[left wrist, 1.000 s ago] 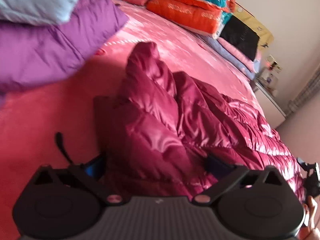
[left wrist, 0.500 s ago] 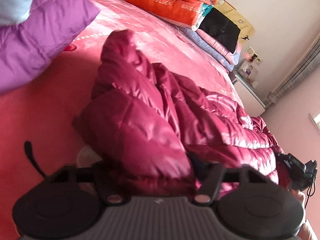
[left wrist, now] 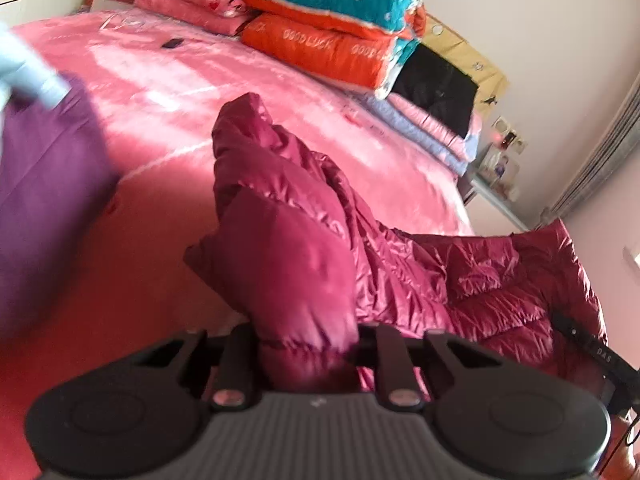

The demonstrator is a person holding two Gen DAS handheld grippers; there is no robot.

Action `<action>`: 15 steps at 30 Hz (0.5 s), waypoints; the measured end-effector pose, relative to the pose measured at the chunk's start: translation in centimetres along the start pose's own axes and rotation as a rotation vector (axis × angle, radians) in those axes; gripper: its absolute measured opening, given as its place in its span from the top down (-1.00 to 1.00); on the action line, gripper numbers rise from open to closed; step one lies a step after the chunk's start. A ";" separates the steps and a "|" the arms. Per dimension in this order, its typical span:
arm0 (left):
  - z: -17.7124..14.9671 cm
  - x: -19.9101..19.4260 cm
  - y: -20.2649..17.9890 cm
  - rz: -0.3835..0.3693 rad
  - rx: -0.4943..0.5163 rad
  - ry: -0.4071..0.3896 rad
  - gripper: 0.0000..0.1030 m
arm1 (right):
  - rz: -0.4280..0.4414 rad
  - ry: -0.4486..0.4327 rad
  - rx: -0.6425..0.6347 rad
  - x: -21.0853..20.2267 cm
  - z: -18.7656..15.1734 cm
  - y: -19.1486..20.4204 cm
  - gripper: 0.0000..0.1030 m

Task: Fold large clothes

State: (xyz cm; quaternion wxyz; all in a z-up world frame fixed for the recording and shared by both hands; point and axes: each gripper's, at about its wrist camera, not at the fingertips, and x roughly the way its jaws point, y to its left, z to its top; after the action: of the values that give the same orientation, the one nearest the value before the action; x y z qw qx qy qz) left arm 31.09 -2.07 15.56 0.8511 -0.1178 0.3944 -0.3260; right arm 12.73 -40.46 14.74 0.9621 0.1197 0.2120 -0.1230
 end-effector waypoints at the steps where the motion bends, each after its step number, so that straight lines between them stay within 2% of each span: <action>1: 1.0 0.6 -0.6 -0.007 0.013 -0.007 0.67 | -0.008 -0.018 -0.021 0.4 1.1 -0.1 0.42; 6: 5.4 3.9 -2.7 -0.027 0.062 -0.083 0.68 | -0.060 -0.104 -0.069 3.3 4.9 -1.7 0.44; 10: 8.5 8.3 -4.0 -0.020 0.114 -0.138 0.68 | -0.121 -0.161 -0.069 7.3 6.3 -4.3 0.44; 13: 9.7 12.5 -4.2 0.004 0.144 -0.135 0.67 | -0.170 -0.162 -0.055 11.7 6.5 -6.3 0.44; 15: 9.8 15.2 -3.7 0.035 0.138 -0.123 0.66 | -0.197 -0.131 -0.045 14.7 6.1 -7.6 0.44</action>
State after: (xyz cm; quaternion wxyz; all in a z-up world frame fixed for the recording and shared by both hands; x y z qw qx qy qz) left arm 43.98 -15.27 14.72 0.8853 -0.0719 0.3201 -0.3296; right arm 25.84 -52.07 12.33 0.9597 0.0683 0.1619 -0.2195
